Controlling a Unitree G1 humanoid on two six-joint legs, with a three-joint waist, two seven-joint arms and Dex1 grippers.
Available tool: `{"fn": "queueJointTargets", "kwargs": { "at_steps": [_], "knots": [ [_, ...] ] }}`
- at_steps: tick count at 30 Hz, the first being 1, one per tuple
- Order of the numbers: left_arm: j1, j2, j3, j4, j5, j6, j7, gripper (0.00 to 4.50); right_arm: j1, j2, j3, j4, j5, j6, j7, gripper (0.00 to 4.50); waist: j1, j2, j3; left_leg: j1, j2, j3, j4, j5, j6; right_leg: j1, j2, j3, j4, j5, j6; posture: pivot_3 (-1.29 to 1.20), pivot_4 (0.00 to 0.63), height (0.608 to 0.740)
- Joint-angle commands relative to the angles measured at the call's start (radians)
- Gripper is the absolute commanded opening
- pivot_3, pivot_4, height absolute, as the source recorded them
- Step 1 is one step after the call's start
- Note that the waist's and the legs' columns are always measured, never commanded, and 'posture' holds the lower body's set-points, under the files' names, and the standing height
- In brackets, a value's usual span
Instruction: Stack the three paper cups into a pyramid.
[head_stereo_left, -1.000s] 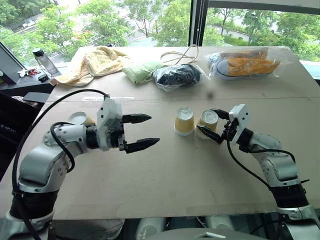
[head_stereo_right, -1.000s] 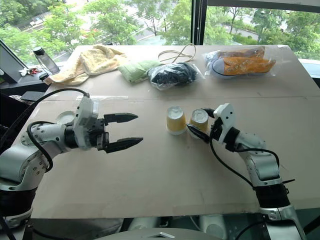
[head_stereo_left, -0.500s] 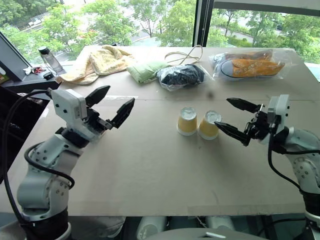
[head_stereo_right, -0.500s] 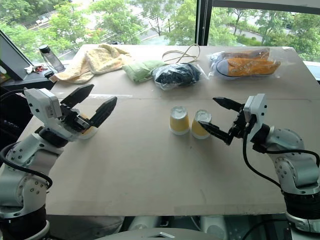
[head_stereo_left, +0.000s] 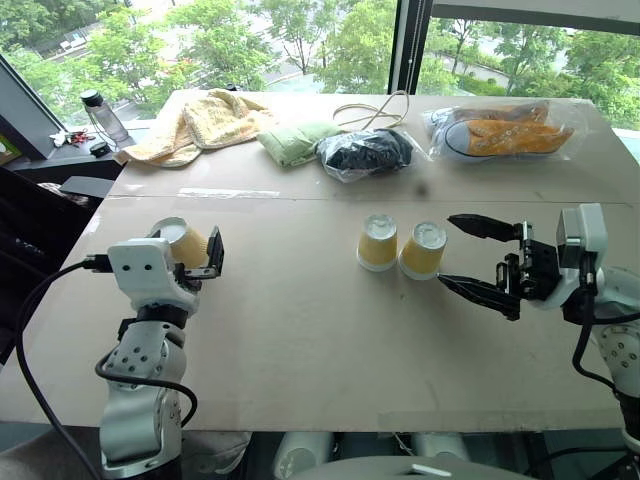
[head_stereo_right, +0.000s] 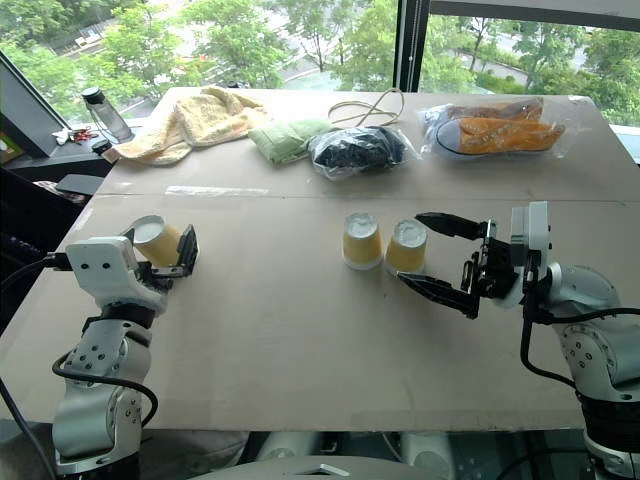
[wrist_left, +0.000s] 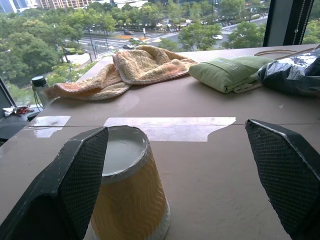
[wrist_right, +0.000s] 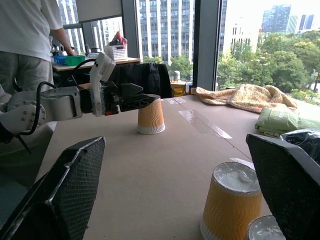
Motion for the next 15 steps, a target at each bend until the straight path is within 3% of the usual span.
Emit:
{"fn": "queueJointTargets", "kwargs": {
  "at_steps": [1, 15],
  "knots": [
    [-0.021, 0.023, 0.020, 0.025, 0.018, -0.033, -0.002, 4.50, 0.002, -0.007, -0.030, -0.028, 0.010, -0.024, 0.008, 4.46, 0.000, 0.000, 0.000, 0.000, 0.000, 0.000, 0.000, 0.000, 0.000, 0.000, 0.000, 0.000, 0.000, 0.000, 0.000, 0.00, 0.150, 0.740],
    [-0.092, 0.050, 0.051, 0.170, 0.093, -0.124, 0.050, 4.50, 0.016, 0.002, -0.025, -0.031, 0.002, -0.038, -0.011, 4.46, -0.001, 0.000, 0.000, -0.001, 0.000, 0.000, 0.000, 0.000, 0.000, 0.000, -0.001, 0.000, 0.000, 0.000, 0.000, 0.00, 0.150, 0.740]
  ]
}}
